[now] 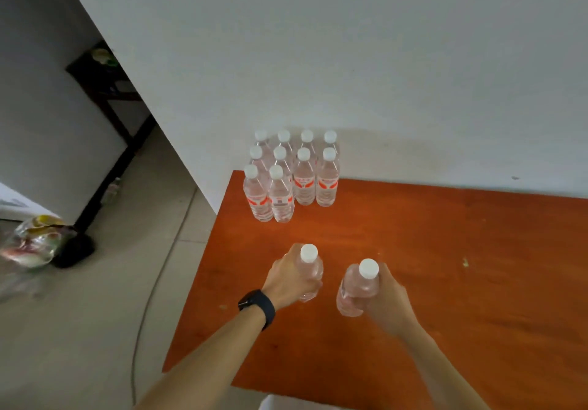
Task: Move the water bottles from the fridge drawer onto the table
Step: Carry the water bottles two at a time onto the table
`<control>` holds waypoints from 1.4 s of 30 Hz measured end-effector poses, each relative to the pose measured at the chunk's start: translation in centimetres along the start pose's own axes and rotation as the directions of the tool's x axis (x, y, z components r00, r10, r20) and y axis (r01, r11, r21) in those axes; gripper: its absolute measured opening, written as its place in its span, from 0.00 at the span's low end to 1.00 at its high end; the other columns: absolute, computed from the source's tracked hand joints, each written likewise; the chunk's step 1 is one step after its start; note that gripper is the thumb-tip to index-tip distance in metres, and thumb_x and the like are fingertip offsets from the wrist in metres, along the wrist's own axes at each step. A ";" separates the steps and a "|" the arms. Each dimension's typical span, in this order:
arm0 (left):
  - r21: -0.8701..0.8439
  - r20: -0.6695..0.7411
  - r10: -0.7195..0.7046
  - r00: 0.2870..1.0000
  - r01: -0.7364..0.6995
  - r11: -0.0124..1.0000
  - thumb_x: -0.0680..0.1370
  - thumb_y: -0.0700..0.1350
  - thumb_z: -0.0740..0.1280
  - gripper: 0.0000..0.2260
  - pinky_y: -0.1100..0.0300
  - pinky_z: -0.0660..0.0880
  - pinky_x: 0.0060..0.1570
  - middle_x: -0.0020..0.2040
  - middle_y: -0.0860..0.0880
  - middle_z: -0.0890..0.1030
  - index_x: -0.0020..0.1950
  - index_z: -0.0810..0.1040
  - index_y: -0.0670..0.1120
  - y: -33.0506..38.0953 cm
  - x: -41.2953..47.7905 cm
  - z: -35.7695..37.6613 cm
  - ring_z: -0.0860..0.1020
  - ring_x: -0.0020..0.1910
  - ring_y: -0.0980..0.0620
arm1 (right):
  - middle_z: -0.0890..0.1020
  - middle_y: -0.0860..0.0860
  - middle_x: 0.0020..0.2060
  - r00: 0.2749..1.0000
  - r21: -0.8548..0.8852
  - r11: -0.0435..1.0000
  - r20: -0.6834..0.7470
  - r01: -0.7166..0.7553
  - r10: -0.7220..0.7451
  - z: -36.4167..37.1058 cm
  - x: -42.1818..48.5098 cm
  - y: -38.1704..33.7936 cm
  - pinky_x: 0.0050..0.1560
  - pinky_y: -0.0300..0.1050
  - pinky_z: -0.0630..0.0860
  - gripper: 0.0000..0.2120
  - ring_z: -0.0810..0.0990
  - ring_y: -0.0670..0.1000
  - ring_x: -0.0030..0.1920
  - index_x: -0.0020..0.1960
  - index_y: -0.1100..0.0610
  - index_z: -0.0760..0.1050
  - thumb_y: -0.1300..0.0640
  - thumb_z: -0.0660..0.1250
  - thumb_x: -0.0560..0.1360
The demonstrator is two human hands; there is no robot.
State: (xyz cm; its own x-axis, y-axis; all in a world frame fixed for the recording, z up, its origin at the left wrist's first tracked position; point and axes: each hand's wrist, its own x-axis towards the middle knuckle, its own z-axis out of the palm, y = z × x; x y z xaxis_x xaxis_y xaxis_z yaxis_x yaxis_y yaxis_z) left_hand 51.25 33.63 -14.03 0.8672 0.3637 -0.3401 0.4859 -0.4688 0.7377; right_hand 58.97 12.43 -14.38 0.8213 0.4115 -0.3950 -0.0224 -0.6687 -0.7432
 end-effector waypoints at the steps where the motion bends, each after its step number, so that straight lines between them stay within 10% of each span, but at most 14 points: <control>1: 0.015 0.005 0.014 1.000 -0.014 1.000 0.67 0.50 0.78 0.29 0.54 0.79 0.55 0.57 0.54 0.78 0.64 0.69 0.54 -0.1 1.2 -0.5 0.78 0.56 0.51 | 0.82 0.43 0.48 1.000 0.015 1.000 -0.013 -0.013 0.014 0.2 0.9 -0.5 0.41 0.36 0.77 0.29 0.82 0.44 0.46 0.60 0.47 0.67 0.54 0.79 0.65; 6: 0.075 0.026 0.087 0.996 -0.089 0.993 0.65 0.49 0.78 0.29 0.57 0.77 0.56 0.63 0.52 0.66 0.61 0.68 0.58 0.0 6.0 -2.3 0.72 0.58 0.49 | 0.83 0.42 0.47 0.997 0.060 0.997 -0.059 -0.042 0.045 0.9 5.1 -2.5 0.45 0.42 0.81 0.29 0.84 0.44 0.46 0.57 0.47 0.69 0.52 0.81 0.62; 14: 0.264 -0.088 0.259 0.962 -0.228 0.937 0.75 0.51 0.69 0.19 0.49 0.81 0.42 0.54 0.53 0.77 0.61 0.64 0.58 2.7 11.4 -5.1 0.79 0.47 0.48 | 0.82 0.43 0.51 0.997 0.060 0.998 -0.073 0.000 0.005 0.9 11.6 -5.3 0.48 0.41 0.79 0.33 0.81 0.45 0.51 0.62 0.47 0.68 0.53 0.81 0.63; 19: 0.502 -0.078 0.477 0.875 -0.379 0.777 0.75 0.46 0.70 0.22 0.54 0.77 0.35 0.60 0.46 0.77 0.64 0.63 0.50 3.7 14.4 -5.5 0.80 0.47 0.43 | 0.81 0.41 0.50 0.996 0.073 0.997 -0.090 0.029 -0.022 0.4 15.1 -7.3 0.44 0.36 0.77 0.33 0.81 0.43 0.49 0.63 0.47 0.68 0.54 0.81 0.64; 24: 0.811 -0.024 0.613 0.789 -0.343 0.474 0.67 0.45 0.78 0.29 0.52 0.72 0.50 0.48 0.47 0.83 0.64 0.69 0.48 4.1 16.2 -5.8 0.78 0.52 0.45 | 0.82 0.40 0.47 0.994 0.096 0.994 -0.096 0.060 -0.051 0.3 17.7 -8.5 0.41 0.33 0.76 0.31 0.81 0.40 0.47 0.61 0.45 0.68 0.54 0.81 0.65; 37: 0.757 0.123 0.480 0.868 -0.395 0.521 0.81 0.56 0.65 0.19 0.54 0.63 0.63 0.57 0.51 0.83 0.70 0.73 0.51 7.3 18.3 -9.3 0.74 0.63 0.49 | 0.74 0.47 0.69 0.998 0.091 0.994 0.015 -0.067 0.066 1.8 19.1 -5.6 0.61 0.47 0.73 0.44 0.76 0.52 0.65 0.76 0.49 0.58 0.41 0.77 0.68; 42: 0.699 0.100 0.460 0.882 -0.391 0.599 0.81 0.53 0.65 0.17 0.59 0.68 0.55 0.48 0.51 0.84 0.69 0.74 0.52 7.7 18.1 -10.0 0.79 0.51 0.50 | 0.73 0.49 0.70 0.992 0.161 0.979 0.043 -0.124 0.118 3.0 19.4 -5.9 0.62 0.47 0.71 0.44 0.75 0.54 0.67 0.78 0.50 0.54 0.46 0.76 0.71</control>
State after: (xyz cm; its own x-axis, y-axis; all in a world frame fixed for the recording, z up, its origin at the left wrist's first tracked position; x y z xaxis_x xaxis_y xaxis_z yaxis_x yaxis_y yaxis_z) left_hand 69.54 44.66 -8.67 0.9995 0.0245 -0.0196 0.0275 -0.9856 0.1671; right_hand 73.35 26.23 -19.31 0.7874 0.3561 -0.5032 -0.2153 -0.6060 -0.7657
